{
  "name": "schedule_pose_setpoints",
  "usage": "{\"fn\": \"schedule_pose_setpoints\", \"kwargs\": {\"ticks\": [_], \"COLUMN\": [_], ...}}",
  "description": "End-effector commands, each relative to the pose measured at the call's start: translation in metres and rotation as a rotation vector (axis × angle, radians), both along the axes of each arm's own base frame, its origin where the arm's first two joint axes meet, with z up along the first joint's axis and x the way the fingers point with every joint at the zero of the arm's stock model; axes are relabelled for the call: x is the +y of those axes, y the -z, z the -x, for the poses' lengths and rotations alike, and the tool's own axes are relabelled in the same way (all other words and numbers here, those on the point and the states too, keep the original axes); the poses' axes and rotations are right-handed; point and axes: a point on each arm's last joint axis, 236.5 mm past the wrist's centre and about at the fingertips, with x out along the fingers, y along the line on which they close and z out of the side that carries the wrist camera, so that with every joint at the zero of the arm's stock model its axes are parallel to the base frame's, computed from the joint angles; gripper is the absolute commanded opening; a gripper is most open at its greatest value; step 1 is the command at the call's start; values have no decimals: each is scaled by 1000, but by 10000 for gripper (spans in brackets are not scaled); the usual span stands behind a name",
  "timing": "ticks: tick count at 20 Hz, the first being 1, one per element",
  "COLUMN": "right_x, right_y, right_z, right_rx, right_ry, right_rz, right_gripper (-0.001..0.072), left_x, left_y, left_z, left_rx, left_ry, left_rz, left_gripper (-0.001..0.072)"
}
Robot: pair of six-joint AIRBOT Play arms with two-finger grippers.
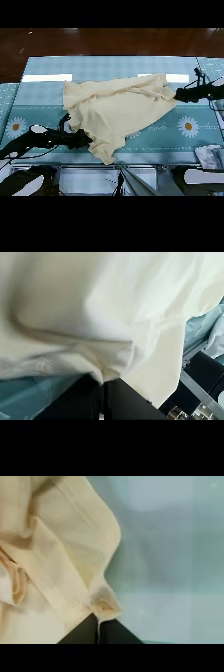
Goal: Fold the shirts.
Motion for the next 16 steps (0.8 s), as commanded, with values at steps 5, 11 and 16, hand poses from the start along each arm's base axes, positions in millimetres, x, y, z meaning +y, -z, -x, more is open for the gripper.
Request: {"fn": "schedule_pose_setpoints", "kwargs": {"ticks": [5, 11, 16], "right_x": [-15, 12, 33], "right_y": [-227, -498, -646], "right_z": [-28, 57, 187], "right_rx": [-509, -1144, -1555], "right_ry": [-25, 110, 255], "right_rz": [233, 332, 386], "right_gripper": [20, 20, 20], "left_x": [-15, 78, 87], "left_y": [-151, -557, -711], "left_z": [-86, -92, 34], "left_rx": [-497, -1649, -2099], "left_ry": [86, -273, -436], "left_rz": [130, -77, -348], "left_gripper": [22, 22, 23]}}
